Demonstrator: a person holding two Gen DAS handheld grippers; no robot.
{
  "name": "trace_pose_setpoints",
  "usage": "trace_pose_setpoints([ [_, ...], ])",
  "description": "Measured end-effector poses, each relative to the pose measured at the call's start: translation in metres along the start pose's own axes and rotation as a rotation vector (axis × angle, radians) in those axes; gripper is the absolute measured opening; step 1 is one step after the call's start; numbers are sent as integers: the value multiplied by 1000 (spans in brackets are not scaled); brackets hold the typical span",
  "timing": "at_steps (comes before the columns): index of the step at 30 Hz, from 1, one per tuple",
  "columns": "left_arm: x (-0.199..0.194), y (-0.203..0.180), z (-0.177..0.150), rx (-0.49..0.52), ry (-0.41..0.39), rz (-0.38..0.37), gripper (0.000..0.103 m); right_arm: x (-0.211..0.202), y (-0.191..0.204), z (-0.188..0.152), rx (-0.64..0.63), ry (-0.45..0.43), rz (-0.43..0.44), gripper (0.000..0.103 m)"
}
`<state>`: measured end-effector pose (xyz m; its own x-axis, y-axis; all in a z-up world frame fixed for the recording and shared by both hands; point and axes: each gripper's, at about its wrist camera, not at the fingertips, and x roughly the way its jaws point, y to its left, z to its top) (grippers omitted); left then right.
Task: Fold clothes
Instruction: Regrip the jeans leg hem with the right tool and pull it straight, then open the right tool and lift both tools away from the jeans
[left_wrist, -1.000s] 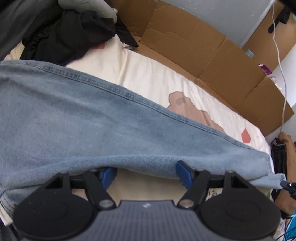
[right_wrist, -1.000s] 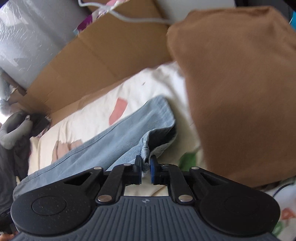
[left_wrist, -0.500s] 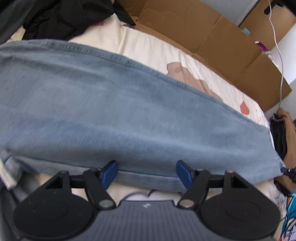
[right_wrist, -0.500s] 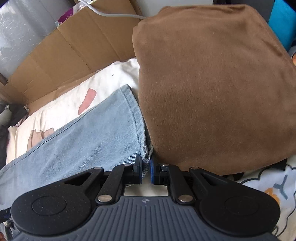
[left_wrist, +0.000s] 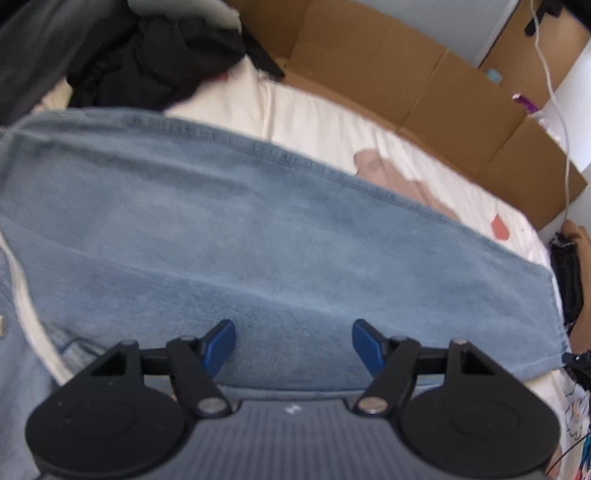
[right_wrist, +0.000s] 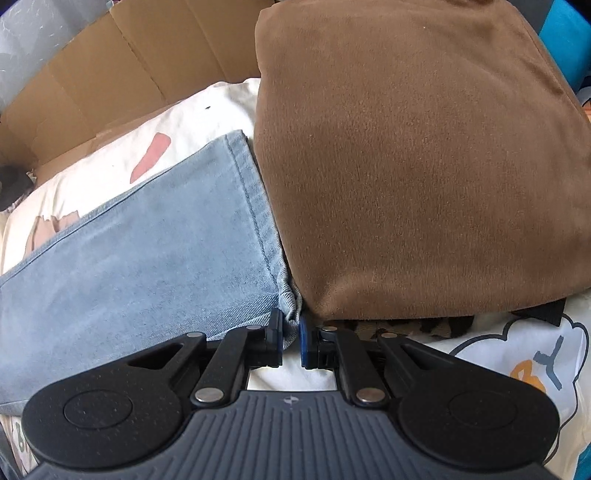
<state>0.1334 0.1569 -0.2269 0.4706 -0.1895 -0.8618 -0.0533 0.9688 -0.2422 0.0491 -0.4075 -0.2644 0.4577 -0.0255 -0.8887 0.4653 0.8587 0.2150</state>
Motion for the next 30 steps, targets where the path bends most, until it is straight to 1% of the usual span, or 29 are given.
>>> trace_pose_setpoints([
  [3,21,1,-6,15,46,32,72,3,-3,0,18,23,-24,15],
  [5,19,-2,-7,38,42,38,72,0,1,-1,-21,40,-55,16],
  [7,17,-6,-8,60,38,45,72,-9,8,-2,-64,38,-76,17],
  [9,11,-7,-7,54,28,31,71,-19,16,-2,-113,3,-50,18],
  [12,4,-11,-6,44,25,3,68,-29,31,5,-158,-68,16,18],
  [14,7,-14,-6,47,37,-13,64,-25,40,12,-183,-88,55,18],
  [15,9,-16,-6,49,40,-15,64,-20,44,14,-195,-93,67,18],
  [17,12,-19,-7,52,46,-18,61,-9,47,15,-219,-96,65,18],
  [19,16,-19,-8,52,54,-16,60,4,46,15,-228,-81,50,18],
  [22,22,-19,-12,68,61,-12,60,7,44,-2,-216,-34,31,18],
  [23,24,-19,-13,75,62,-10,60,9,42,-6,-225,-20,25,21],
  [25,28,-20,-16,95,65,-4,60,10,40,-12,-251,-7,20,21],
  [27,32,-25,-19,129,60,6,65,9,39,-14,-273,-6,19,21],
  [28,33,-28,-20,143,59,9,70,8,39,-14,-275,-2,15,21],
  [30,34,-34,-20,169,67,24,71,7,39,-14,-277,5,3,21],
])
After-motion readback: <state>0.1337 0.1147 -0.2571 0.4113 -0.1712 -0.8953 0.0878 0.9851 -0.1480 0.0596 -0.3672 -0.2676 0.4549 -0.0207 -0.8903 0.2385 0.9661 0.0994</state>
